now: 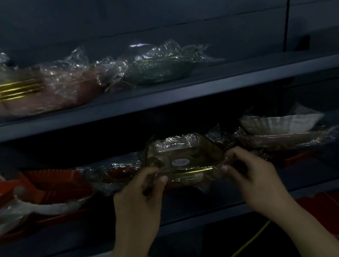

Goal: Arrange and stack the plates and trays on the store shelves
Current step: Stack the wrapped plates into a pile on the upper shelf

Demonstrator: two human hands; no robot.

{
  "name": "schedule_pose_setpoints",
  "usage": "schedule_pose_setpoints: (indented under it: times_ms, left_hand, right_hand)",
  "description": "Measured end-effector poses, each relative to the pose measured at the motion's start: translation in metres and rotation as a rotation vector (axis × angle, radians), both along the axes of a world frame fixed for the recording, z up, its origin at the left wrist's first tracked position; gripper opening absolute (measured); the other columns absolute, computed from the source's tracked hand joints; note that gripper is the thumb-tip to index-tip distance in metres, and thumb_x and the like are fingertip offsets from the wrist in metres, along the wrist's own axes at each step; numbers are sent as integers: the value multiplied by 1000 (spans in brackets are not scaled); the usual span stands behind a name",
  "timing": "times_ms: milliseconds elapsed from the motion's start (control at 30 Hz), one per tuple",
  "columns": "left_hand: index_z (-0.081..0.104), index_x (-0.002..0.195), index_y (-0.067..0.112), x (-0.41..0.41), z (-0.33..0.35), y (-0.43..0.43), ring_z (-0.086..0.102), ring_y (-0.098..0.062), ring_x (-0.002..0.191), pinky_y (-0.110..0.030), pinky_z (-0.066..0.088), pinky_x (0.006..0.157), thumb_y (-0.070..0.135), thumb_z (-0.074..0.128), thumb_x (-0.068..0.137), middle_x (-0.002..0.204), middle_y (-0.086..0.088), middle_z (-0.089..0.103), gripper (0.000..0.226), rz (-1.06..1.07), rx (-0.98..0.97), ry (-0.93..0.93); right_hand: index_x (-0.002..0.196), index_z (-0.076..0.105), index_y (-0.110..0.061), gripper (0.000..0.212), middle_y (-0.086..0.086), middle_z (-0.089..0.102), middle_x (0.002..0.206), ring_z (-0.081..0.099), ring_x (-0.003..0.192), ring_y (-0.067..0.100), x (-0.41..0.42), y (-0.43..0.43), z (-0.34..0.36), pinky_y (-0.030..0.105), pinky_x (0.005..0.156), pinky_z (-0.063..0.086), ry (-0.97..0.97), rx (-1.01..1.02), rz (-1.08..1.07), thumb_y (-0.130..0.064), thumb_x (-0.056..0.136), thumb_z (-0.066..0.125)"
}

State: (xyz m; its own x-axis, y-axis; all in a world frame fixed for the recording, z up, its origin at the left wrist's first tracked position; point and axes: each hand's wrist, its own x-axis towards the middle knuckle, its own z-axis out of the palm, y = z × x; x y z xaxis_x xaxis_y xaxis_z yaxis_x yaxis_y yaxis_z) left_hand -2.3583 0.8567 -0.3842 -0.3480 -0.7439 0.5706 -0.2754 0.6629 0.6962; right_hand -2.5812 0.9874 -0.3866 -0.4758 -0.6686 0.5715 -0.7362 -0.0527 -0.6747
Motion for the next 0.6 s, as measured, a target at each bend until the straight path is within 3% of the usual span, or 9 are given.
schedule_pose_setpoints:
  times_ms: [167,367,600]
  left_hand:
    - [77,103,34,35,13,15,71,10,85,-3,47,72,34,78,92,88,27,75,12,54,-96,34]
    - [74,102,39,84,41,46,71,11,84,-3,47,72,32,78,91,89,29,74,14,105,-197,69]
    - [72,94,54,153,72,88,70,9,69,-3,46,64,38,85,80,77,34,73,25,198,-144,188]
  right_hand:
    - [91,69,-28,17,-14,71,86,65,81,2,27,18,33,9,67,46,-45,-14,77,-13,97,73]
    - [90,69,-19,16,-11,68,71,59,63,-3,75,35,53,8,62,46,-161,-109,167,-4,96,72]
    - [91,72,-24,15,-6,74,81,69,74,5,132,41,76,16,66,50,-248,-131,319,-10,96,74]
